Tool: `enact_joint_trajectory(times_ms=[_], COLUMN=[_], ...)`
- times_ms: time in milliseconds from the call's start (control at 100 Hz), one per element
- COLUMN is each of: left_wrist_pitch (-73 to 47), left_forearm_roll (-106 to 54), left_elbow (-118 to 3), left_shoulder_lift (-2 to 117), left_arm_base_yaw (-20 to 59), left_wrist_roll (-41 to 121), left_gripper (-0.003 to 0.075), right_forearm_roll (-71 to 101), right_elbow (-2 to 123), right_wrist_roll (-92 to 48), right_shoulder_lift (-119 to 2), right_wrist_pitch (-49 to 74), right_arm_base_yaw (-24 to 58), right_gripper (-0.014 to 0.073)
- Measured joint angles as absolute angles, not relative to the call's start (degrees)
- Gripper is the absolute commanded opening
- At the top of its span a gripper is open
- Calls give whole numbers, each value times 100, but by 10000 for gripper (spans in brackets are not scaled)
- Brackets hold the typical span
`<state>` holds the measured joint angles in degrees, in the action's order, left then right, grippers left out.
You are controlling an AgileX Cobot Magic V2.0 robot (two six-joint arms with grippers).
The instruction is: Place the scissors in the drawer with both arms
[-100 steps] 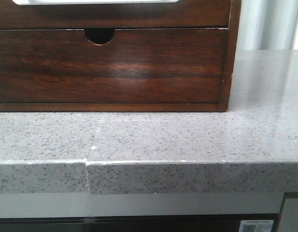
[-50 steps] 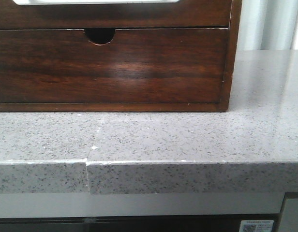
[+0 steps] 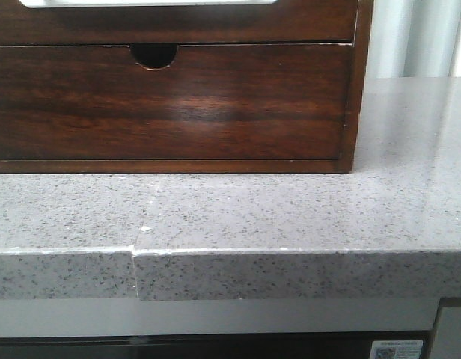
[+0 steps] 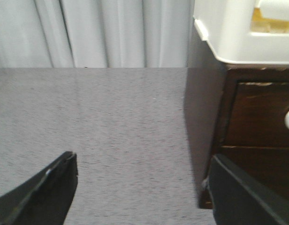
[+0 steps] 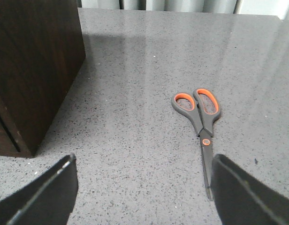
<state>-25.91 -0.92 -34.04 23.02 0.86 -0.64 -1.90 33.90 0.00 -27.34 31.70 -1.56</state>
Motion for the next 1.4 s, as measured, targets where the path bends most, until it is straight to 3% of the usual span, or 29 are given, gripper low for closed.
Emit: enact_joint_trajectory(times_ms=[200,480,880,1120,1400], left_wrist_pitch=[-2510,-2527,-3517,-4332,-4905], left_forearm_roll=[-2209,-4673,-8383,-9917,-10122], left_elbow=[-3404,-3294,-3294,-3294,-3719], left_shoulder_lift=[2343,2906,4483,5490,6448], left_arm_base_yaw=[86,86,86,86,150], left_wrist_roll=[-64,68,3128,4703,5081], left_gripper=[438,434,428,428,428], right_forearm_roll=[-190,-180,-170,-147,-139], right_elbow=[3390,3390,3390,3390,3390], right_wrist_roll=[0,0,0,0,0], right_shoulder_lift=[-2734,-2734,-2734,-2746,-2746], right_wrist_pitch=[3170,3170,3170,3170,3170], right_arm_base_yaw=[-156,-156,-156,-156,-156], right_gripper=[526,526,526,526,526])
